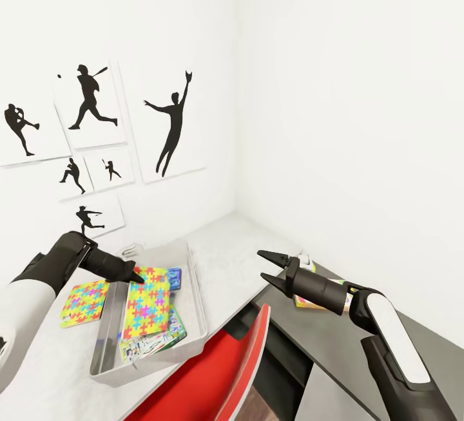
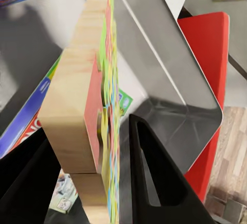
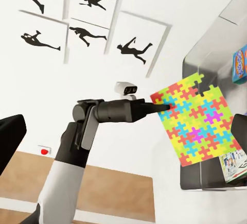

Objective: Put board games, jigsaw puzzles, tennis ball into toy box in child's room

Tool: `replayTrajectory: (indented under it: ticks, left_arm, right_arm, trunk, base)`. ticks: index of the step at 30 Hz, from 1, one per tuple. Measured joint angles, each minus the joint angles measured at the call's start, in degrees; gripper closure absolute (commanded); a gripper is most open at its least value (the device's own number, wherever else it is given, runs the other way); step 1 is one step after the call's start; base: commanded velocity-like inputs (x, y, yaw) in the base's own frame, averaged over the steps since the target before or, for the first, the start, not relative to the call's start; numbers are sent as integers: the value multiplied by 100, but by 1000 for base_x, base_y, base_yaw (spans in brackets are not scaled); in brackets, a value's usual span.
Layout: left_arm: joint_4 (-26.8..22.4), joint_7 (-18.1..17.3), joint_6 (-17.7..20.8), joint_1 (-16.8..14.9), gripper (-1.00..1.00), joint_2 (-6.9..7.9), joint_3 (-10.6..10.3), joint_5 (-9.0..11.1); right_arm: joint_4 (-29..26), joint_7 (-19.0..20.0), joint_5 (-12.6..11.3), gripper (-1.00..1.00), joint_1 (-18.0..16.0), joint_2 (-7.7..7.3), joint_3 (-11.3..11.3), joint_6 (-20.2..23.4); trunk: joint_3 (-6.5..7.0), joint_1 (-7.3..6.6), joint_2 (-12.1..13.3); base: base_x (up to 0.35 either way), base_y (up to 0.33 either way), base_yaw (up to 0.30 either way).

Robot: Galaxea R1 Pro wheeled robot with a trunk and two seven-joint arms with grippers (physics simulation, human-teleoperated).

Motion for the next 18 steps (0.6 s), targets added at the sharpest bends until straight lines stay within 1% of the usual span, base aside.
replayTrajectory:
  ticks: [8, 9, 18]
  left_arm:
    - [3, 10, 0, 0, 100, -55, 1, -12]
    - [3, 11, 0, 0, -100, -57, 1, -12]
    - [3, 10, -7, 0, -100, -57, -3, -11]
  right_arm:
    - [0, 0, 0, -100, 0, 0, 0, 0]
    - [0, 0, 0, -100, 0, 0, 0, 0]
    - [0, 0, 0, -100, 0, -8, 0, 4]
  trunk:
    - [0, 0, 0]
    - [0, 0, 0]
    - [0, 0, 0]
  base:
    - [0, 0, 0]
    - [0, 0, 0]
    - [0, 0, 0]
